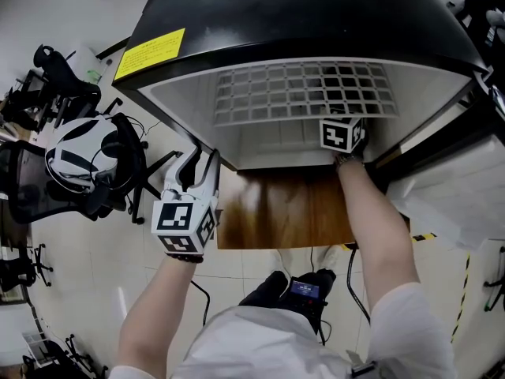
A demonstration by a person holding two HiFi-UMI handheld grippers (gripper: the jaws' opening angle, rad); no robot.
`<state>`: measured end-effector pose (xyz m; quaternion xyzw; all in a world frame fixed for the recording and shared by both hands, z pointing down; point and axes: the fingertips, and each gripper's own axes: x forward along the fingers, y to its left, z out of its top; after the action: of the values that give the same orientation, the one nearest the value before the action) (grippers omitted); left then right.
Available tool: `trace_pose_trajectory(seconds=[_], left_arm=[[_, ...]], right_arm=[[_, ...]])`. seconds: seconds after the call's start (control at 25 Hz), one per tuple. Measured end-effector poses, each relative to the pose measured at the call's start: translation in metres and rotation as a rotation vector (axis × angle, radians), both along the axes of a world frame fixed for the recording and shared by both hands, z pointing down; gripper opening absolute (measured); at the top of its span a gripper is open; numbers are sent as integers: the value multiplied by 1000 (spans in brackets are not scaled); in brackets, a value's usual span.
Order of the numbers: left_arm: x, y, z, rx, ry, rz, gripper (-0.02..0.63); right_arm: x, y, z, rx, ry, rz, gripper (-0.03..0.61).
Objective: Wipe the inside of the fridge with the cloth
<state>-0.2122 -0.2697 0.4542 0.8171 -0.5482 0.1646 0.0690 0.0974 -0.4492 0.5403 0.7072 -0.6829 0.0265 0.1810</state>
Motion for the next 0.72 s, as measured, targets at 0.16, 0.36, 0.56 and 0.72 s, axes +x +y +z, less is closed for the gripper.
trace_pose_trajectory(seconds=[0.16,0.36,0.56,0.72], left_arm=[[0,0,0,0,-1,-2,121],[0,0,0,-1,-5,-4,121],[1,0,1,-3,-5,-6,121],[1,0,1,-2,-1,-6,121]], right_arm=[[10,1,-2,0,-2,43,67],[15,3,-6,10,-15,84,66],[21,5,-4,-6,-43,121,66],[12,15,-4,4,-89,98,67]])
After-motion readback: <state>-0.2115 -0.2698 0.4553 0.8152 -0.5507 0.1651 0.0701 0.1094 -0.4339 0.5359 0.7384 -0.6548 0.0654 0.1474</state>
